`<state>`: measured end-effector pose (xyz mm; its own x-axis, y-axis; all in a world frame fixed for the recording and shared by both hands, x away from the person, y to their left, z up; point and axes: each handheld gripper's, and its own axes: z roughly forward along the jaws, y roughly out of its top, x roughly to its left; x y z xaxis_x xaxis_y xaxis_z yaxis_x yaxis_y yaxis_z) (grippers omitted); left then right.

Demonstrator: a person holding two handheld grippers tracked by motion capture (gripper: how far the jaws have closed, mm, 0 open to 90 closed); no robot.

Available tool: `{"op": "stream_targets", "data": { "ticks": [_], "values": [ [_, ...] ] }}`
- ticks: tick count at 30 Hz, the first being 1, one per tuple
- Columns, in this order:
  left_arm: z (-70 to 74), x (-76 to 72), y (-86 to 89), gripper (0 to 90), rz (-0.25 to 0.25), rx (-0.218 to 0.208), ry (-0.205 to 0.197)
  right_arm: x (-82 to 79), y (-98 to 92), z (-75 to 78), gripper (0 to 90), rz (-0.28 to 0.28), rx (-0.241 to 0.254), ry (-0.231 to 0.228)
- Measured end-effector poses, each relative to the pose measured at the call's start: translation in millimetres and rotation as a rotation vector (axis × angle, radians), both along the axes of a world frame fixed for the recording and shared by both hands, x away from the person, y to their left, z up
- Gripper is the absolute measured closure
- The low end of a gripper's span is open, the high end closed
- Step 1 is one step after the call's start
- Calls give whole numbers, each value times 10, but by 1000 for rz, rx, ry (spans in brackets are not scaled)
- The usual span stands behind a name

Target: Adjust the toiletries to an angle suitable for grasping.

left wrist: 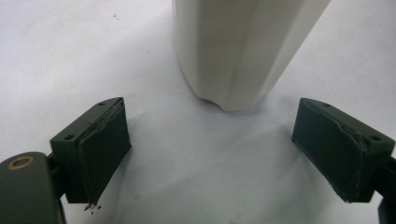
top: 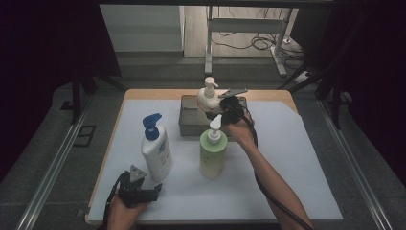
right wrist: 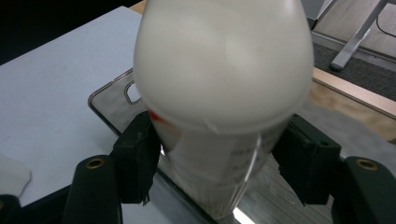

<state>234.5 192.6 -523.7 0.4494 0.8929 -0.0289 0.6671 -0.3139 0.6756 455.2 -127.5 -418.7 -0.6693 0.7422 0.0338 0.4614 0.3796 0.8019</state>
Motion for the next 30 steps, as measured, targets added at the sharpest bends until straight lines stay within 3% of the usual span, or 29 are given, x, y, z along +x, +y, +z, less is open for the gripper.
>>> {"op": "stream_targets", "data": {
  "ticks": [7, 15, 17, 19, 24, 30],
  "values": [
    [0, 0, -1, 108, 1, -1, 0, -107, -161, -11, 419, 12, 20, 28],
    [0, 0, -1, 108, 1, 0, 0, -164, -407, -76, 541, -25, 17, 58],
    [0, -1, -1, 108, 1, 0, 0, -139, -471, -102, 627, -40, 17, 63],
    [1, -1, -1, 107, 1, 0, 0, -124, -489, -109, 655, -46, 15, 67],
    [1, 0, -1, 108, 1, 1, 0, -5, -492, -180, 831, -99, -22, 65],
    [1, 0, 0, 108, 1, 1, 0, 119, -390, -242, 895, -117, -51, 89]
  ]
}}
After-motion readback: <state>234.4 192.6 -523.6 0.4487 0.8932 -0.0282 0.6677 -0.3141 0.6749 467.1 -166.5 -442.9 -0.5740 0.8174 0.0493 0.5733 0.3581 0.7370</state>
